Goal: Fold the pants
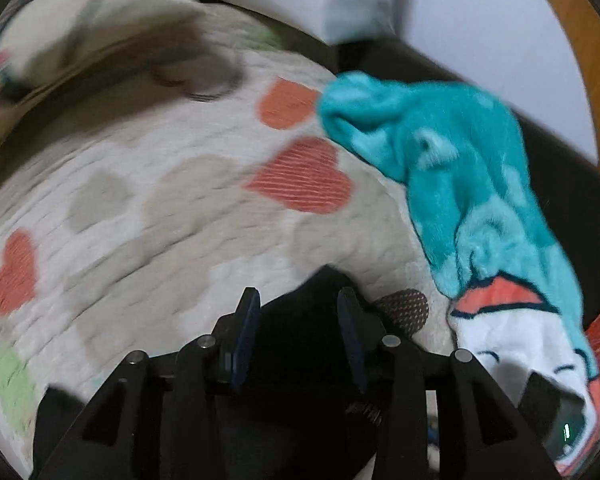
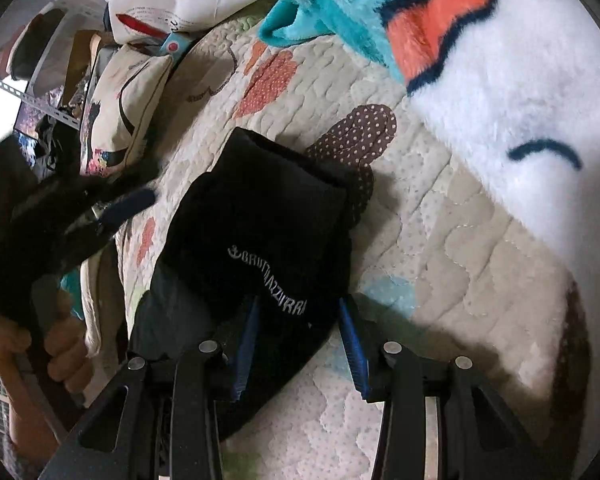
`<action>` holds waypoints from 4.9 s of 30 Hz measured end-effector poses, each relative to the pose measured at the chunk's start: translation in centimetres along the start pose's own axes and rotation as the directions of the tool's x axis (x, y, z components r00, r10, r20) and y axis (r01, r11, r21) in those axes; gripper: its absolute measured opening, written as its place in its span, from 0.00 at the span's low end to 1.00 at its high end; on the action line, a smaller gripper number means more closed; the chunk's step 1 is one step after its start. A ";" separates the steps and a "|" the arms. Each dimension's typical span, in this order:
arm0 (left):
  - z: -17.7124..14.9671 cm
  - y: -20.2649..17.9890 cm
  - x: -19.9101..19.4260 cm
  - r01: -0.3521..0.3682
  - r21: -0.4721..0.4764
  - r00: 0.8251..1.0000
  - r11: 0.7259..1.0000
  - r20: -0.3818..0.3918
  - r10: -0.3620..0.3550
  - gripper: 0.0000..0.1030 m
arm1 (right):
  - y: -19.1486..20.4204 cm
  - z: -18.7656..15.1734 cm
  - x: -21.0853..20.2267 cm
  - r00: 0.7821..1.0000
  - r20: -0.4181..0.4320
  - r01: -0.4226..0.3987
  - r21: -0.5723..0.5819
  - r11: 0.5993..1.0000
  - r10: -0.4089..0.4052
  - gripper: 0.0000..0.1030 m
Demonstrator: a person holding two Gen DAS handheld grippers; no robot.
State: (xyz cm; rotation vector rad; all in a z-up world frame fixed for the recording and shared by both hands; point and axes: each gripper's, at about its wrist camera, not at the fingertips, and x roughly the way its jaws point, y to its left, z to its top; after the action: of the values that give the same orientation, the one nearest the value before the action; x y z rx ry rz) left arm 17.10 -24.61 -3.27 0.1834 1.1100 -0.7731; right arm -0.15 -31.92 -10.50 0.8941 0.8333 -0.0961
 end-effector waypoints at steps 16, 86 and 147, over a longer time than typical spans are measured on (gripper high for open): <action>-1.0 -2.8 -1.1 -0.015 0.117 0.999 0.993 0.030 0.011 0.11 | 7.5 -1.2 -0.9 0.993 0.118 0.040 -0.320 0.946 -0.002 0.21; -31.0 16.2 -18.6 -0.031 -0.744 0.931 0.667 0.222 0.291 0.47 | 13.6 -11.3 0.0 0.995 -0.094 -0.038 -0.691 0.722 -0.037 0.69; -32.0 1.6 -19.6 -0.378 -0.523 0.827 0.764 0.181 0.533 0.55 | 10.9 -11.9 -1.9 0.996 0.051 0.092 -0.656 0.749 -0.078 0.69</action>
State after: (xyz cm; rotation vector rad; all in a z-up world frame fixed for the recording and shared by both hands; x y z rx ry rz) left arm -9.70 1.68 -1.60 -0.0807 0.8543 -0.0625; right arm -4.22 -16.86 -6.20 0.1783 0.8071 0.1108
